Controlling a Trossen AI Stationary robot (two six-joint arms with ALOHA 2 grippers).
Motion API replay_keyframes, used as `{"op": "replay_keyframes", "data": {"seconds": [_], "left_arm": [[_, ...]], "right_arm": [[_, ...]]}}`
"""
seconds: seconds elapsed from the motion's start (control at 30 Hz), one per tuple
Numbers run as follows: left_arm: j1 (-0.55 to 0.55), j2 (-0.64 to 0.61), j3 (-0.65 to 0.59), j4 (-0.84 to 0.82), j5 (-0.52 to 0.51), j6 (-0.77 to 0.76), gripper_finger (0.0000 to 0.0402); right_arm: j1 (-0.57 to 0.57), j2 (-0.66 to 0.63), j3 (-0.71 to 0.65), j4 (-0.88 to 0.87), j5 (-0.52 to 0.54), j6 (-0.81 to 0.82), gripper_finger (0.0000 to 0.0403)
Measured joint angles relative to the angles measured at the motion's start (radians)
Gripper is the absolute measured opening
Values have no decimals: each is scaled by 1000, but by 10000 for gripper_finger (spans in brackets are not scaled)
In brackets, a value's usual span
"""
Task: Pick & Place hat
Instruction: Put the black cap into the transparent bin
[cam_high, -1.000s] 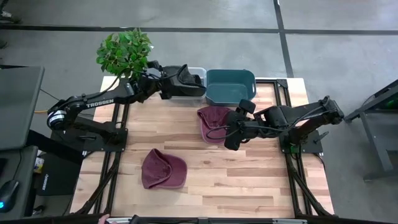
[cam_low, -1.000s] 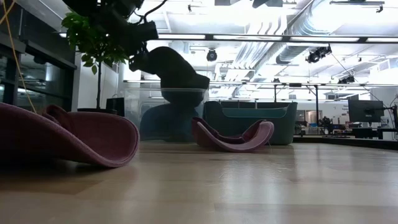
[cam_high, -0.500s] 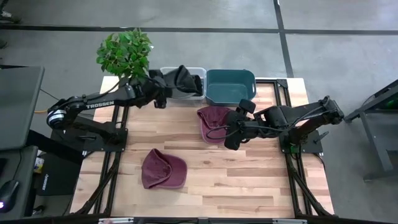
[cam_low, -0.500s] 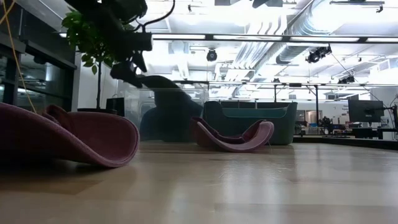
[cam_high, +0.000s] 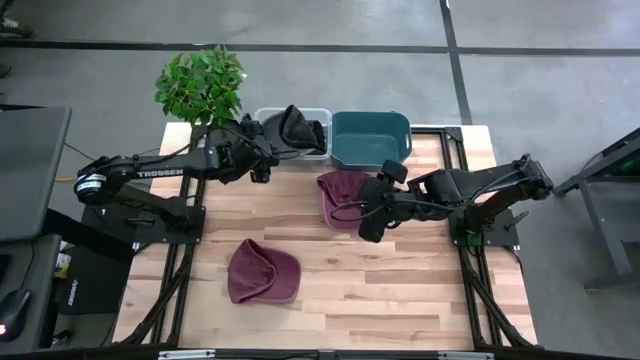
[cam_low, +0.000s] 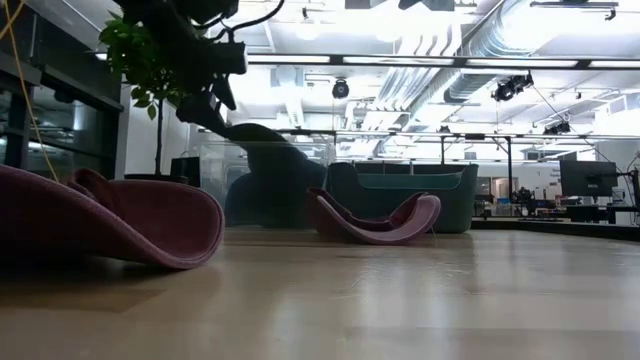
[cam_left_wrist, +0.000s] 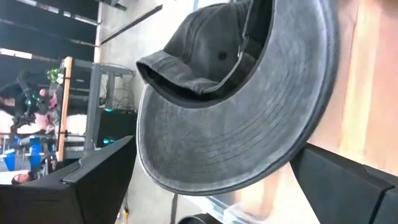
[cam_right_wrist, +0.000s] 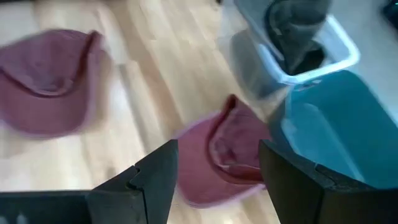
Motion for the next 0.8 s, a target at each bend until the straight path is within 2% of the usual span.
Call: {"op": "replay_keyframes", "data": {"seconds": [0.13, 0.33, 0.47, 0.63, 0.73, 0.8], "left_arm": [[-43, 0, 24, -17, -26, -139, 399], [-96, 0, 128, -73, -20, -359, 399], [-115, 0, 198, -160, 28, -440, 399], [-124, 0, 241, -259, 27, -523, 399], [-142, 0, 289, -334, 90, -673, 399], [-143, 0, 335, -407, 190, -767, 399]], "right_arm": [[-21, 0, -22, 80, -82, -26, 216], [-48, 1, -126, 258, -122, -139, 216], [-66, 1, -193, 371, -122, -181, 216], [-82, 1, -243, 497, -81, -265, 216], [-102, 1, -276, 598, -62, -361, 216], [-121, 1, -298, 653, -66, -433, 216]]}}
